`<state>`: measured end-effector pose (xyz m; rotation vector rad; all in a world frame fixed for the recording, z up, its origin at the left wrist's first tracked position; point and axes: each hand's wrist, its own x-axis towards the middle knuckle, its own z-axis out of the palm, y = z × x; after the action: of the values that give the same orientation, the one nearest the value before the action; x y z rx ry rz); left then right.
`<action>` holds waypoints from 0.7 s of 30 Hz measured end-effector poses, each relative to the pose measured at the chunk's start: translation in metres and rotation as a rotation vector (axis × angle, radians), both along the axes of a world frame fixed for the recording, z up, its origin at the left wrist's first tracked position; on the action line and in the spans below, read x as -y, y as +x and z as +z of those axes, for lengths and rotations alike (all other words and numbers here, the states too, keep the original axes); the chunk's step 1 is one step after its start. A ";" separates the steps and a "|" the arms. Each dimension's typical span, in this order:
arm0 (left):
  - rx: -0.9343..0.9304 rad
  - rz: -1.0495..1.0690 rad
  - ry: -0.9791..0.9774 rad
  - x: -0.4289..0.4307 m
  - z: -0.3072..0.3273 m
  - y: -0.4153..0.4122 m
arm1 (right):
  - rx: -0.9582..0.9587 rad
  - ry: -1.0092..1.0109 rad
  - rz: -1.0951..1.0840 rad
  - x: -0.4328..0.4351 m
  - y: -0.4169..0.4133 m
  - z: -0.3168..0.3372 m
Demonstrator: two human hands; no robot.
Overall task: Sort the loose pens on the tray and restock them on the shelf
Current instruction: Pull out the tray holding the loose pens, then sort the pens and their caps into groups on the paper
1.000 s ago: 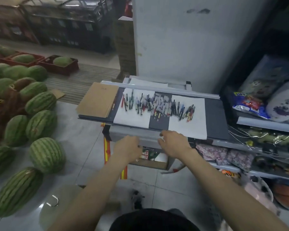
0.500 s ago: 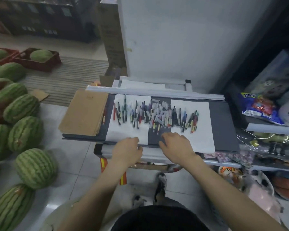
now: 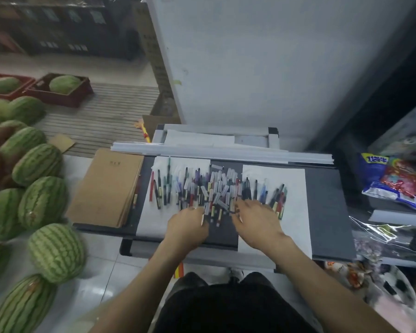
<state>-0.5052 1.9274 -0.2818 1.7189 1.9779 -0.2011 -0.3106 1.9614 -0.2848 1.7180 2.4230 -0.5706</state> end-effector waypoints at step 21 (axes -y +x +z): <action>0.208 -0.070 0.040 -0.017 -0.028 -0.043 | -0.032 0.010 -0.511 0.031 0.009 -0.006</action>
<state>-0.5481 1.9449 -0.3101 1.7588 1.7847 -0.0053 -0.3018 1.9306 -0.2913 2.3590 1.9946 -0.6381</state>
